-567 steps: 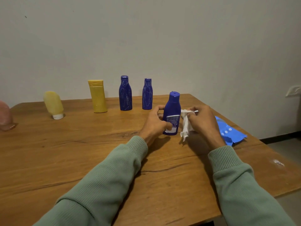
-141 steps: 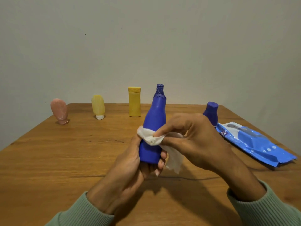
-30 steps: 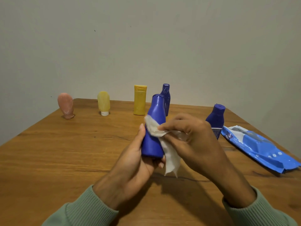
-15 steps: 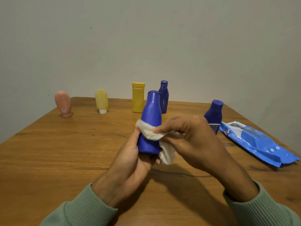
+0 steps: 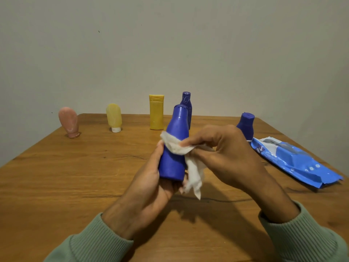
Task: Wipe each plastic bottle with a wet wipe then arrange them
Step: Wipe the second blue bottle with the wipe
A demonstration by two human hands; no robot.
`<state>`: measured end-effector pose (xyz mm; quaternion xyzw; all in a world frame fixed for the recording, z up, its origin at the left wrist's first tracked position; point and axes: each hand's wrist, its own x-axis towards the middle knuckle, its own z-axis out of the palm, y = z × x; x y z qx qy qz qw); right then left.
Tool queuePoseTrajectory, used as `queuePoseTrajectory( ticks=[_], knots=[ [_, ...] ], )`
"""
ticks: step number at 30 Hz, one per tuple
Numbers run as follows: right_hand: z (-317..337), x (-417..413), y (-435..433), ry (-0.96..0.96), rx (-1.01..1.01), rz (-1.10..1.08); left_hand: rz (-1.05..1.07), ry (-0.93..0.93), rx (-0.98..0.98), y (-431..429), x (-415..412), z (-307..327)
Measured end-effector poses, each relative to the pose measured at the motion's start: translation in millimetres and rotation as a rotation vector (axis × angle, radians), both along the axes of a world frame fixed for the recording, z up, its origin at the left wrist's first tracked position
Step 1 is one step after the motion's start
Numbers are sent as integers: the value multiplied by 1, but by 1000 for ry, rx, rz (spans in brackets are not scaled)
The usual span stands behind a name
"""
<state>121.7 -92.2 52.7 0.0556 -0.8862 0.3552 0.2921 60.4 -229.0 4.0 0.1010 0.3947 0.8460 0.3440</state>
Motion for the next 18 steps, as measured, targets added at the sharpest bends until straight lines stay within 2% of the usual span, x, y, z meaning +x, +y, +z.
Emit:
queuePoseTrajectory(
  ticks=[3,9,13,15,18],
  knots=[
    [-3,-3,1,98,-94,-114,-70,50,-132,-3,4,0],
    [-1,0,-2,-12,10,5,-16,-23,17,0,2,2],
    [-2,-2,1,129,-47,-154,-117,105,-166,-4,3,1],
    [0,0,2,88,-35,-126,-106,96,-138,-3,4,0],
    [2,4,-2,-76,70,23,-37,56,-30,0,2,-1]
  ],
)
